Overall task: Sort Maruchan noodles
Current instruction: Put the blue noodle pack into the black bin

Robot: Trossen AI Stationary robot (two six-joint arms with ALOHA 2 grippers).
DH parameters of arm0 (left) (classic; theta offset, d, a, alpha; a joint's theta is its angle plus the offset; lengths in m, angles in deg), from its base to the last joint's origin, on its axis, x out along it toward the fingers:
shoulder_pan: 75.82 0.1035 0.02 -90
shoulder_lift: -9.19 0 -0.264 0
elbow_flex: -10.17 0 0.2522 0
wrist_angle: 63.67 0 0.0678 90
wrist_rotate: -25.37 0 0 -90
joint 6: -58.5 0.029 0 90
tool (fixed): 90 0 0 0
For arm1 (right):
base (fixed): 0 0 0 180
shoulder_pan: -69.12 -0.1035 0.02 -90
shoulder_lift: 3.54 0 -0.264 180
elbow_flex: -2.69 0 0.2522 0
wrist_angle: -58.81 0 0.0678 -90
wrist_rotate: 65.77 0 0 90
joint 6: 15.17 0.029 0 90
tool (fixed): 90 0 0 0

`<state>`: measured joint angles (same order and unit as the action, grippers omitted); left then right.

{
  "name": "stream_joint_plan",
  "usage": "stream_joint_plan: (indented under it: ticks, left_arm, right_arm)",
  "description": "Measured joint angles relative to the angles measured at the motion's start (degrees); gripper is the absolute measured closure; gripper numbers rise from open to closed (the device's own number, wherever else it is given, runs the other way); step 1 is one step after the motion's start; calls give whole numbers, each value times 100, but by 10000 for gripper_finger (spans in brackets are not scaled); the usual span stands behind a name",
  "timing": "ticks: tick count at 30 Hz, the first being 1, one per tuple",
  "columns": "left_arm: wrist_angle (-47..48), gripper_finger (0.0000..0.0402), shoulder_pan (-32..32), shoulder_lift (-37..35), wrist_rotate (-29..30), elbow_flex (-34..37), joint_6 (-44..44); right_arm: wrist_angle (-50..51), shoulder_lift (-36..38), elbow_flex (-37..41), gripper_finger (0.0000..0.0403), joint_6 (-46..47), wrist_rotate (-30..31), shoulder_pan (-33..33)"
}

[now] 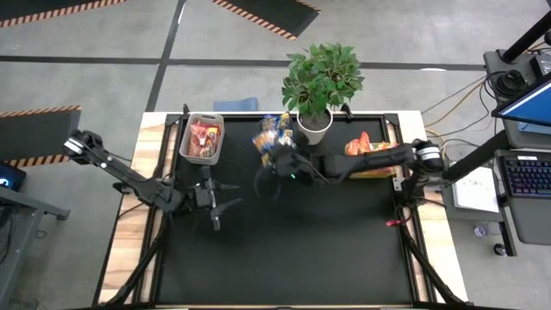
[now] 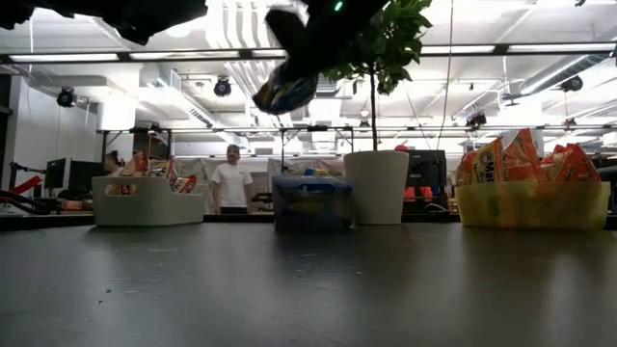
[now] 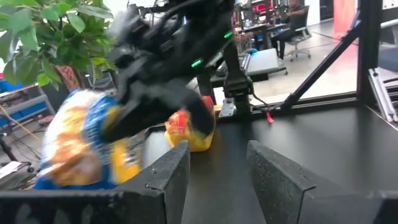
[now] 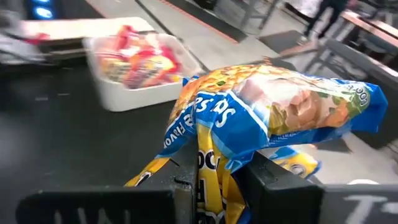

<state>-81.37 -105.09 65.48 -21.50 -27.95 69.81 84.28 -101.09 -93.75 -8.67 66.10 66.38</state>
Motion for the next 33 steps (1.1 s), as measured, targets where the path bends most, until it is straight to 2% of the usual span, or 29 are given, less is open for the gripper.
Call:
stream_joint_plan:
  ticks: [5, 10, 17, 25, 33]
  left_arm:
    - [452, 256, -134, -314, 1, -3, -46]
    - [949, 256, -264, -753, 1, -28, -172]
    - [1357, 256, -272, -1147, 1, -24, -195]
    - [1497, 256, -272, -1144, -1, -18, -280]
    - [1488, 256, -272, -1148, -1, -18, -262]
  right_arm:
    - [262, -492, -488, 349, 80, -125, 570]
    - [706, -914, -749, 349, 638, -913, 1062]
    - [802, -1261, -767, 349, 1114, -941, 1390]
    - [1063, -1389, -767, 344, 1393, -936, 1517]
    - [1312, -1336, -767, 292, 1446, -940, 1513]
